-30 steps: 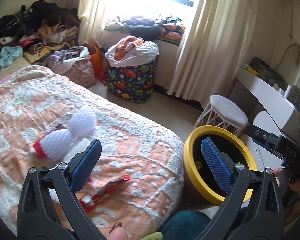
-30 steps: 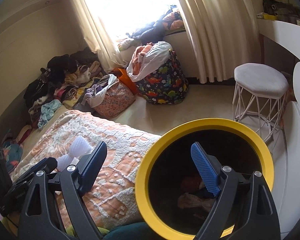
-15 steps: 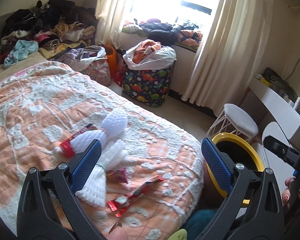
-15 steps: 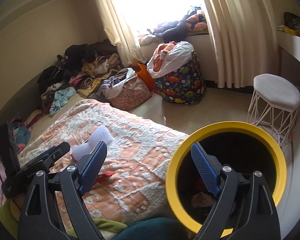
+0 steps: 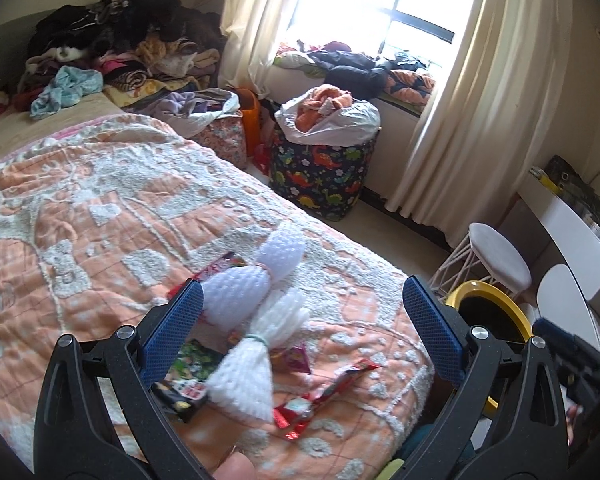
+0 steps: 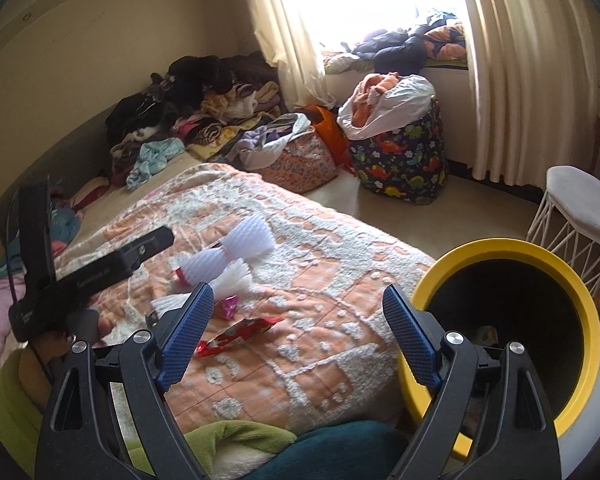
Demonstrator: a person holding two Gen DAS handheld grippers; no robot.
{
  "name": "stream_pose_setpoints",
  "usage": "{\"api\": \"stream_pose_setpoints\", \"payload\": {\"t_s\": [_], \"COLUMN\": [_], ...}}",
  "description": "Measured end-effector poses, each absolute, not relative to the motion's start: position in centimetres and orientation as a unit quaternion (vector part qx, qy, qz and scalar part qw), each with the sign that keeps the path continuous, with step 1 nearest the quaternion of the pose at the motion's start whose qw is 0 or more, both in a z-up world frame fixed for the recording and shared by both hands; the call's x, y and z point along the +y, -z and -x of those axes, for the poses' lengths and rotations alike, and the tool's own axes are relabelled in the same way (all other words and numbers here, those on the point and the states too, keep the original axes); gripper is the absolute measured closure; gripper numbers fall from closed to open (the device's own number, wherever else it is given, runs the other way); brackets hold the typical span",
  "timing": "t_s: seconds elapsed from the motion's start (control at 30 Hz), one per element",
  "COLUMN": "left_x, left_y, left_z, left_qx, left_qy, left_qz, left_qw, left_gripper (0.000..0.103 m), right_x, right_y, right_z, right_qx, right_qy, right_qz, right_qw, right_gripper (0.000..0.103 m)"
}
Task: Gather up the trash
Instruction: 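Move both open tools back over the foam nets and wrappers on the bed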
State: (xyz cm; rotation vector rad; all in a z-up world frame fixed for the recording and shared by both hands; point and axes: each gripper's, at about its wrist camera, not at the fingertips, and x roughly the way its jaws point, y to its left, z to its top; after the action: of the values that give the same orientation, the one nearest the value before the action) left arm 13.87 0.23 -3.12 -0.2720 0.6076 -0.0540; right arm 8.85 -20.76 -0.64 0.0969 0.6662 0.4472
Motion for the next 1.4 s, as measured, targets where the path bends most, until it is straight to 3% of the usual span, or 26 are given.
{"api": "stream_pose_setpoints", "payload": {"t_s": [0.73, 0.9, 1.17, 1.4], "left_x": [7.7, 8.3, 7.5, 6.6], "left_y": [4.8, 6.1, 8.3, 9.0], "left_z": [-13.9, -14.2, -15.6, -17.1], "left_qx": [0.310, 0.324, 0.352, 0.359], "left_qy": [-0.012, -0.008, 0.015, 0.026], "left_qz": [0.188, 0.197, 0.188, 0.179], "left_qw": [0.932, 0.925, 0.917, 0.916], "left_gripper": [0.012, 0.020, 0.043, 0.047], "right_x": [-13.8, -13.0, -12.1, -11.5], "right_y": [2.9, 4.2, 6.0, 7.9], "right_z": [-7.4, -7.8, -9.3, -11.3], "right_qx": [0.357, 0.378, 0.400, 0.428], "right_qy": [-0.280, -0.268, -0.250, -0.238], "right_qz": [-0.014, -0.015, -0.012, -0.019], "right_qw": [0.891, 0.886, 0.882, 0.872], "right_gripper": [0.018, 0.018, 0.018, 0.018]}}
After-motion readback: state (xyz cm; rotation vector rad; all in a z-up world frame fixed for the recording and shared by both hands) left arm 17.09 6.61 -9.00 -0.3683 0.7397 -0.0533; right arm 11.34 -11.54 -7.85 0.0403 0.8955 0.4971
